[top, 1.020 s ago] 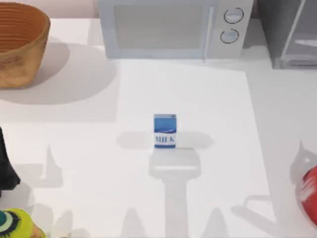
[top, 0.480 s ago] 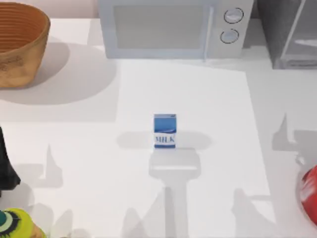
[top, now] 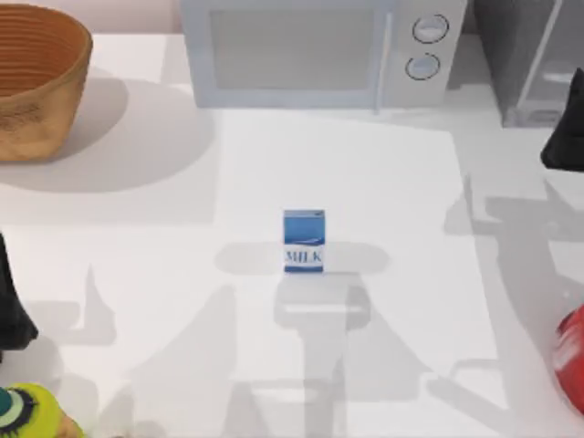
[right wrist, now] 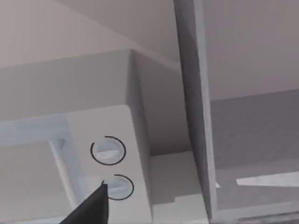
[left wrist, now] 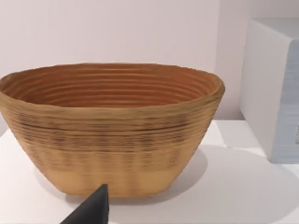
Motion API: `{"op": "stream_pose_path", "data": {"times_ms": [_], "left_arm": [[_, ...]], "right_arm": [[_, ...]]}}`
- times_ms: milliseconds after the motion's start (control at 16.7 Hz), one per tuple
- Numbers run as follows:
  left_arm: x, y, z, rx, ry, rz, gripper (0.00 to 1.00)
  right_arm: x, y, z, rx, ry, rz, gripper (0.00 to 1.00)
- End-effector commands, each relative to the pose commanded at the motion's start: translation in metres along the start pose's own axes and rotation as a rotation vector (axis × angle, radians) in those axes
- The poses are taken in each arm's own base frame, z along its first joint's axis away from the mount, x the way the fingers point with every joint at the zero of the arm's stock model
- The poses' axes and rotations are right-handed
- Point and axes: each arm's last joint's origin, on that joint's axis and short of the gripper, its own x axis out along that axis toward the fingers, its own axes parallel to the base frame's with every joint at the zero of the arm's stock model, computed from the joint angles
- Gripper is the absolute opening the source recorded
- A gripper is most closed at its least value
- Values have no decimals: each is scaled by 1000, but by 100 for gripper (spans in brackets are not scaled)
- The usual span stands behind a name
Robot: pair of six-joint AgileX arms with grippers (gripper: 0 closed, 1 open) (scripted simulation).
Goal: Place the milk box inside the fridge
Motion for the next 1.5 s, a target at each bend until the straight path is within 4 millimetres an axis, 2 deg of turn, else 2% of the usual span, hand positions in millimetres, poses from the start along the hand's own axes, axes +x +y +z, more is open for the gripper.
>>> {"op": "stream_pose_path", "data": {"times_ms": [360, 720, 1140, 1500], "left_arm": [[0, 0, 0, 0, 0, 0, 100], [0, 0, 0, 0, 0, 0, 100], [0, 0, 0, 0, 0, 0, 100], [0, 0, 0, 0, 0, 0, 100]], "right_arm": [[37, 46, -19, 13, 20, -24, 100], [60, 94, -65, -21, 48, -37, 100], [56, 157, -133, -60, 56, 25, 100], [40, 194, -199, -101, 45, 30, 100]]}}
